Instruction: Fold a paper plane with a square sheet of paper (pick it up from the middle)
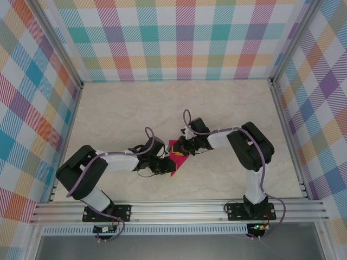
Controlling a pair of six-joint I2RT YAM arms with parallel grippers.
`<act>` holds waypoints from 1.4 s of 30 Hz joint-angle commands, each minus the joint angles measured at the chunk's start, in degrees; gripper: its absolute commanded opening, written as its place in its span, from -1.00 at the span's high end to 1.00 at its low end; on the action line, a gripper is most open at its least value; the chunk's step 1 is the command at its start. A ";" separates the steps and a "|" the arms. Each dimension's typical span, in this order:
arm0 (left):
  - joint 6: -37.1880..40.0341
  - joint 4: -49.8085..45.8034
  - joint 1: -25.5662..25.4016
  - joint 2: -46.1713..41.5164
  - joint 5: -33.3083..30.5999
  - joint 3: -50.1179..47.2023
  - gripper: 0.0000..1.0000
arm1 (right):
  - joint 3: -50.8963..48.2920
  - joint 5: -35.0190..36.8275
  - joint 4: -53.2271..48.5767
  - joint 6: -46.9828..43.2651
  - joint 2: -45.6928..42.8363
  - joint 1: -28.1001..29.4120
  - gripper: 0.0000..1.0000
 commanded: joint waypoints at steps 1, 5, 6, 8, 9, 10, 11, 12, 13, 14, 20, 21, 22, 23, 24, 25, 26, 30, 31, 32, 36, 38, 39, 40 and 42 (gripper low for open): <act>1.23 -2.79 -0.89 0.43 0.44 -2.75 0.62 | -3.19 7.23 -6.39 -0.73 5.21 -0.05 0.71; 1.57 -4.88 -0.94 -1.49 -1.30 -5.05 0.62 | -3.27 7.25 -6.27 -0.68 5.31 -0.05 0.71; 1.65 -5.47 -0.94 -1.85 -1.42 -5.37 0.62 | -3.22 7.25 -6.23 -0.60 5.40 -0.05 0.71; 1.83 -5.74 -1.01 -2.07 -1.07 -5.75 0.62 | -3.19 7.16 -6.22 -0.60 5.49 -0.05 0.71; 1.78 -6.02 -1.03 -1.96 -0.99 -5.85 0.62 | -3.13 7.25 -6.23 -0.60 5.57 -0.09 0.71; 1.71 -6.54 -1.09 -1.88 -1.11 -5.93 0.62 | -3.06 7.16 -6.21 -0.60 5.63 -0.05 0.71; 1.73 -6.68 -1.19 -1.88 -1.24 -6.11 0.62 | -3.02 7.20 -6.18 -0.60 5.63 -0.05 0.71; 1.69 -6.87 -1.29 -1.84 -1.12 -6.28 0.62 | -3.10 7.19 -6.18 -0.60 5.63 -0.05 0.71; 1.74 -7.17 -1.40 -1.91 -0.95 -6.39 0.62 | -3.11 7.19 -6.17 -0.51 5.66 -0.03 0.71; 1.67 -7.14 -1.52 -2.09 -0.69 -6.56 0.62 | -3.11 7.22 -6.12 -0.53 5.72 -0.05 0.71; 2.89 -10.48 -3.73 -2.19 0.63 -5.60 0.60 | -2.96 7.15 -6.19 -0.64 5.93 -0.06 0.71; 2.98 -11.60 -3.99 -2.23 -0.18 -5.45 0.60 | -3.02 7.15 -6.01 -0.58 5.92 -0.05 0.71; 2.90 -12.79 -4.01 -2.15 -1.18 -5.30 0.60 | -3.09 7.15 -5.87 -0.51 5.97 -0.05 0.71; 2.67 -13.48 -4.06 -2.10 -1.79 -5.25 0.61 | -3.02 7.06 -5.92 -0.53 6.01 -0.05 0.71; 2.46 -13.70 -4.04 -2.21 -2.02 -5.33 0.61 | -3.02 7.04 -5.86 -0.54 6.02 -0.01 0.71; 2.00 -13.95 -4.06 -2.47 -2.56 -5.55 0.62 | -3.08 7.07 -5.88 -0.54 6.00 -0.05 0.71; 1.48 -14.33 -4.15 -2.90 -3.21 -5.68 0.62 | -3.11 7.06 -5.86 -0.51 6.01 -0.05 0.71; 0.23 -15.30 -4.18 -5.18 -5.05 -6.59 0.63 | -3.22 7.19 -5.77 -0.40 5.97 -0.05 0.71; -0.07 -15.13 -4.19 -5.63 -4.87 -6.84 0.63 | -3.17 7.06 -5.78 -0.45 6.01 -0.05 0.71; -0.17 -14.82 -4.15 -5.74 -4.43 -7.06 0.63 | -3.19 7.06 -5.92 -0.53 5.95 -0.05 0.71; 0.43 -13.62 -4.15 -5.46 -1.71 -7.45 0.62 | -2.97 6.99 -5.97 -0.51 6.03 -0.05 0.71; 1.00 -14.54 -4.11 -6.26 -2.03 -6.98 0.63 | -2.93 7.04 -5.98 -0.57 6.01 -0.05 0.71; 1.14 -14.85 -4.15 -7.20 -2.49 -6.82 0.64 | -2.93 6.97 -6.04 -0.47 5.98 -0.05 0.71; 1.13 -14.85 -4.11 -8.73 -2.74 -6.70 0.65 | -2.91 6.97 -6.06 -0.42 5.91 -0.04 0.71; 0.77 -15.78 -4.10 -12.01 -4.34 -5.82 0.66 | -2.92 6.97 -5.95 -0.28 5.92 -0.05 0.71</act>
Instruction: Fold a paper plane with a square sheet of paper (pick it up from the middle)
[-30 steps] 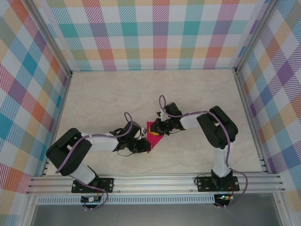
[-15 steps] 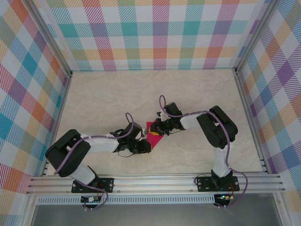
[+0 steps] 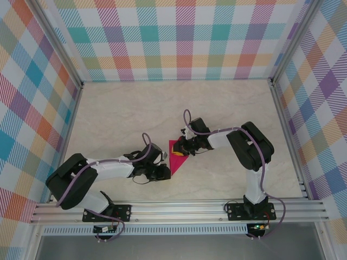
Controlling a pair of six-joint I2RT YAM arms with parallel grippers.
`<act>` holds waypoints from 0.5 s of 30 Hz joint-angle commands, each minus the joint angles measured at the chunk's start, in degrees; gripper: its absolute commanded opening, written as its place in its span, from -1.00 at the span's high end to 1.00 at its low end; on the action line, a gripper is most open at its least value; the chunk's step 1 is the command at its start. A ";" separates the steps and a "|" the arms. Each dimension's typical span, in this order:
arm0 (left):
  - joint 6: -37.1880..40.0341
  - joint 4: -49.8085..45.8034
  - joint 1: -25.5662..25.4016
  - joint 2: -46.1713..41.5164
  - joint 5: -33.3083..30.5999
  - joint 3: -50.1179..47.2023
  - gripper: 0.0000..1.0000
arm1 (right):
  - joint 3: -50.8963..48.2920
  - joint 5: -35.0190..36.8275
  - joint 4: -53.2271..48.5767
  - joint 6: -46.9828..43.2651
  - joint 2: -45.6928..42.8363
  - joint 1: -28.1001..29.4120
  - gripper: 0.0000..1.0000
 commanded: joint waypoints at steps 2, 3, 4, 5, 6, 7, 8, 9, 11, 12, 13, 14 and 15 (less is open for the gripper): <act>-0.56 -8.06 -0.87 -7.06 -1.82 -0.07 0.66 | -2.67 8.04 -6.69 -0.14 5.62 -0.01 0.71; -1.04 -8.06 -0.61 -8.62 -2.85 0.53 0.65 | -2.69 8.00 -6.52 0.13 5.63 -0.05 0.71; -1.53 -7.66 -0.37 -9.69 -4.19 1.16 0.63 | -2.82 7.88 -6.25 0.24 5.64 -0.07 0.71; -1.84 -6.99 -0.10 -10.25 -4.95 1.51 0.61 | -2.89 7.87 -6.14 0.34 5.64 -0.05 0.71; -2.30 -5.63 0.28 -10.23 -5.66 1.94 0.60 | -2.78 7.91 -6.06 0.43 5.76 -0.05 0.71; -3.02 -4.34 0.69 -9.69 -6.61 2.33 0.60 | -2.74 7.87 -6.05 0.48 5.84 -0.05 0.71; -3.56 -2.73 0.86 -9.08 -6.98 3.01 0.60 | -2.67 7.85 -6.08 0.61 5.96 -0.05 0.71; -3.99 -1.05 0.96 -7.66 -7.51 3.72 0.60 | -2.72 7.87 -6.10 0.69 5.97 0.02 0.71; -4.94 1.76 0.99 -4.92 -8.96 5.00 0.61 | -2.81 8.06 -6.05 0.85 5.92 -0.05 0.71; -5.34 2.94 0.98 -3.23 -9.91 5.72 0.62 | -2.90 8.11 -6.04 0.90 5.91 -0.05 0.71; -5.61 3.98 1.04 -1.76 -10.67 6.15 0.63 | -2.84 8.13 -6.00 0.97 5.89 -0.05 0.71; -5.95 5.50 1.01 -0.04 -11.08 6.73 0.64 | -2.83 8.14 -6.11 0.96 5.95 -0.05 0.71; -6.11 6.83 1.00 1.67 -11.12 7.45 0.65 | -2.74 8.13 -6.21 0.80 5.97 -0.05 0.71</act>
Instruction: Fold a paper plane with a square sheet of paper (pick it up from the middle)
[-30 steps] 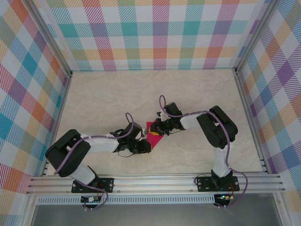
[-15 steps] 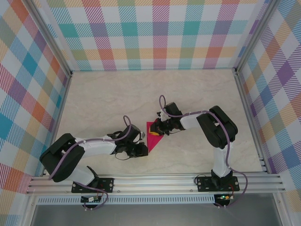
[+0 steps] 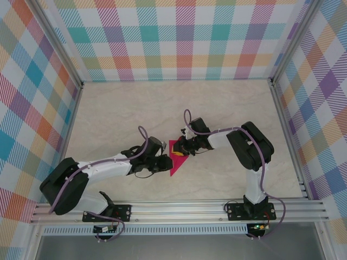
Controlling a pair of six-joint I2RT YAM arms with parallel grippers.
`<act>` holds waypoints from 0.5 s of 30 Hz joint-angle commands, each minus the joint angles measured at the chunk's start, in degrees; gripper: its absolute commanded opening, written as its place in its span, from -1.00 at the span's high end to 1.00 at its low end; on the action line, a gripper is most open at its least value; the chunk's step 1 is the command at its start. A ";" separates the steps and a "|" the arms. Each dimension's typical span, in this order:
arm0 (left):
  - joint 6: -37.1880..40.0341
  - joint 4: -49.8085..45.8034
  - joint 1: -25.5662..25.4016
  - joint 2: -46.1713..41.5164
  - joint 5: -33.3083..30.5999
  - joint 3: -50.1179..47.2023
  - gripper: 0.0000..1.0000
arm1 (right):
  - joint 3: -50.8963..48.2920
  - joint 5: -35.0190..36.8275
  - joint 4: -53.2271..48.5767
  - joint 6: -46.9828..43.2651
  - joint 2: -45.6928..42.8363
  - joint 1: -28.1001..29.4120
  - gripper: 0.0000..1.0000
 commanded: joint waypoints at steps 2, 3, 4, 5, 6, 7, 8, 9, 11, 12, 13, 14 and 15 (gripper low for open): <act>-1.85 7.27 0.38 5.89 -2.56 3.14 0.67 | -2.63 8.46 -6.73 0.34 5.87 0.06 0.71; -1.93 8.43 0.40 7.15 -2.65 3.47 0.68 | -2.60 8.46 -6.90 0.26 5.90 0.06 0.71; -2.32 9.89 0.37 8.09 -2.70 3.49 0.69 | -2.60 8.46 -7.03 0.24 5.80 0.06 0.71; -2.61 11.01 0.39 8.82 -2.83 3.35 0.69 | -2.60 8.46 -7.06 0.16 5.86 0.06 0.71; -2.72 11.97 0.42 9.51 -2.96 3.22 0.69 | -2.60 8.47 -7.13 0.15 5.82 0.10 0.71; -2.97 12.42 0.44 10.06 -3.28 3.06 0.70 | -2.66 8.46 -7.08 0.22 5.86 0.06 0.71; -2.94 12.09 0.43 10.47 -3.79 2.93 0.70 | -2.65 8.48 -7.19 0.20 5.79 0.06 0.71; -3.12 11.03 0.42 10.84 -4.94 2.71 0.72 | -2.77 8.55 -7.05 0.16 5.80 0.06 0.71; -3.34 8.75 0.43 11.20 -6.73 1.96 0.73 | -2.85 8.43 -6.89 0.24 5.77 0.06 0.71; -3.56 7.49 0.46 11.22 -7.61 1.24 0.74 | -2.87 8.29 -6.88 0.24 5.67 0.06 0.71; -3.66 6.68 0.38 11.21 -8.41 0.38 0.76 | -2.82 8.20 -6.83 0.24 5.70 0.10 0.71; -4.09 6.23 0.37 11.12 -9.04 -0.64 0.76 | -2.68 8.20 -6.79 0.24 5.68 0.06 0.71; -4.45 6.51 0.41 10.84 -9.50 -2.13 0.78 | -2.53 8.11 -6.82 0.32 5.68 0.06 0.71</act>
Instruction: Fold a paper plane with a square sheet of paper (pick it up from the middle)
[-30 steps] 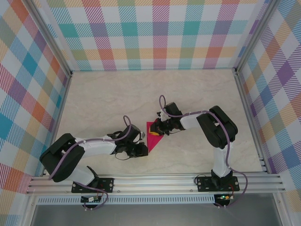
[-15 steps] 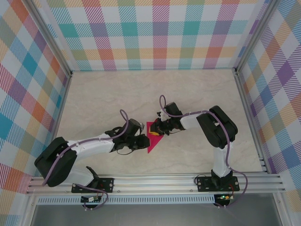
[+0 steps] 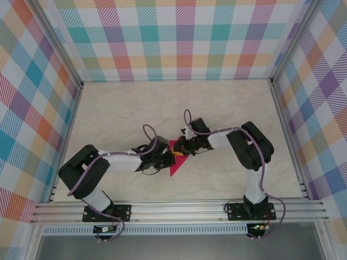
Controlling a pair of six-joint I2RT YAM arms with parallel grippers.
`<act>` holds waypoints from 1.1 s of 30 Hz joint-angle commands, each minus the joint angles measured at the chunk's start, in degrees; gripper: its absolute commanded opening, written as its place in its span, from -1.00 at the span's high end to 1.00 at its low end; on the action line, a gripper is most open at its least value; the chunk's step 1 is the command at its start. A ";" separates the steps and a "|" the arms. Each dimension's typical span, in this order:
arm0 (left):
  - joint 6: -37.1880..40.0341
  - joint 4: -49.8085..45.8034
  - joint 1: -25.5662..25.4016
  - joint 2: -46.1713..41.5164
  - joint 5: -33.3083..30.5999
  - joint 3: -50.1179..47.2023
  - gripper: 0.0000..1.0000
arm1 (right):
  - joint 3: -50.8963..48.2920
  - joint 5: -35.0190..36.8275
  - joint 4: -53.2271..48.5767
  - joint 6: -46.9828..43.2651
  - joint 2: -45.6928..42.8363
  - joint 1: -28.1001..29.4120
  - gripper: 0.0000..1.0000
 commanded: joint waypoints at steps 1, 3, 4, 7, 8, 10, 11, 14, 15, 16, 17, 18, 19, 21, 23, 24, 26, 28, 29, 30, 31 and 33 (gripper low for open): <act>-1.72 -2.03 0.26 -0.26 -3.52 -4.76 0.77 | -2.30 8.10 -6.80 0.32 5.50 0.10 0.71; -2.29 -1.04 0.26 -0.51 -3.65 -7.16 0.77 | -1.70 7.72 -6.85 0.33 5.21 0.10 0.71; -2.41 -0.95 0.26 -0.36 -3.69 -7.97 0.78 | -1.36 7.69 -7.12 0.25 4.93 0.10 0.71; -2.35 -1.28 0.33 0.39 -3.88 -8.95 0.79 | 0.18 7.36 -7.82 -0.02 4.00 0.10 0.71; -2.37 -1.66 0.29 0.66 -3.92 -8.95 0.79 | 0.67 6.92 -7.91 -0.11 3.63 0.10 0.71; -2.31 -2.04 0.26 0.63 -4.07 -9.16 0.81 | 1.88 6.72 -8.59 -0.48 2.37 0.10 0.71; -2.35 -1.89 0.29 0.50 -4.11 -9.50 0.81 | 2.38 6.81 -8.90 -0.65 1.12 0.10 0.71; -2.16 -3.12 0.31 0.04 -4.69 -9.66 0.82 | 2.85 7.23 -9.40 -0.98 -2.23 0.10 0.71; -2.13 -3.35 0.26 -0.09 -4.87 -9.68 0.82 | 2.85 7.74 -9.66 -1.15 -3.03 0.10 0.71; -2.06 -3.25 0.30 -0.24 -4.93 -9.81 0.83 | 2.85 8.23 -9.93 -1.41 -3.69 0.10 0.71; -2.06 -3.08 0.33 -0.40 -4.72 -9.98 0.83 | 2.85 8.59 -10.19 -1.58 -3.95 0.04 0.74; -2.05 -2.80 0.27 -0.48 -4.56 -10.09 0.83 | 2.85 8.81 -10.22 -1.77 -4.07 0.02 0.80; -2.06 -2.66 0.30 -0.51 -4.49 -10.17 0.83 | 2.94 8.84 -10.02 -1.86 -3.99 0.02 0.85; -1.94 -2.75 0.33 -0.38 -4.36 -10.19 0.83 | 2.85 10.13 -9.95 -2.15 -3.64 0.06 0.87; -1.89 -2.67 0.30 -0.17 -4.35 -10.19 0.83 | 3.23 11.04 -9.80 -2.72 -2.84 -0.15 0.90; -1.82 -2.55 0.33 0.06 -4.17 -10.10 0.83 | 3.65 10.95 -9.86 -3.19 -2.06 -0.16 0.90; -1.55 -2.57 0.30 0.53 -3.90 -9.86 0.83 | 4.49 10.98 -10.56 -3.32 -0.32 -0.11 0.91; -1.28 -2.68 0.26 0.94 -3.78 -9.66 0.83 | 4.45 12.52 -12.08 -3.28 1.07 -0.15 0.91; -1.27 -2.75 0.27 1.06 -3.75 -9.66 0.83 | 4.35 13.58 -13.02 -3.14 1.36 -0.14 0.91; -1.29 -2.83 0.29 1.23 -3.83 -9.72 0.84 | 4.18 14.72 -14.17 -2.91 1.42 -0.15 0.91; -1.28 -3.07 0.28 1.31 -3.95 -9.74 0.84 | 3.91 15.52 -14.65 -2.69 1.02 -0.15 0.91; -0.97 -3.55 0.30 1.48 -4.09 -9.66 0.84 | 3.38 15.25 -14.11 -2.32 -0.54 -0.14 0.90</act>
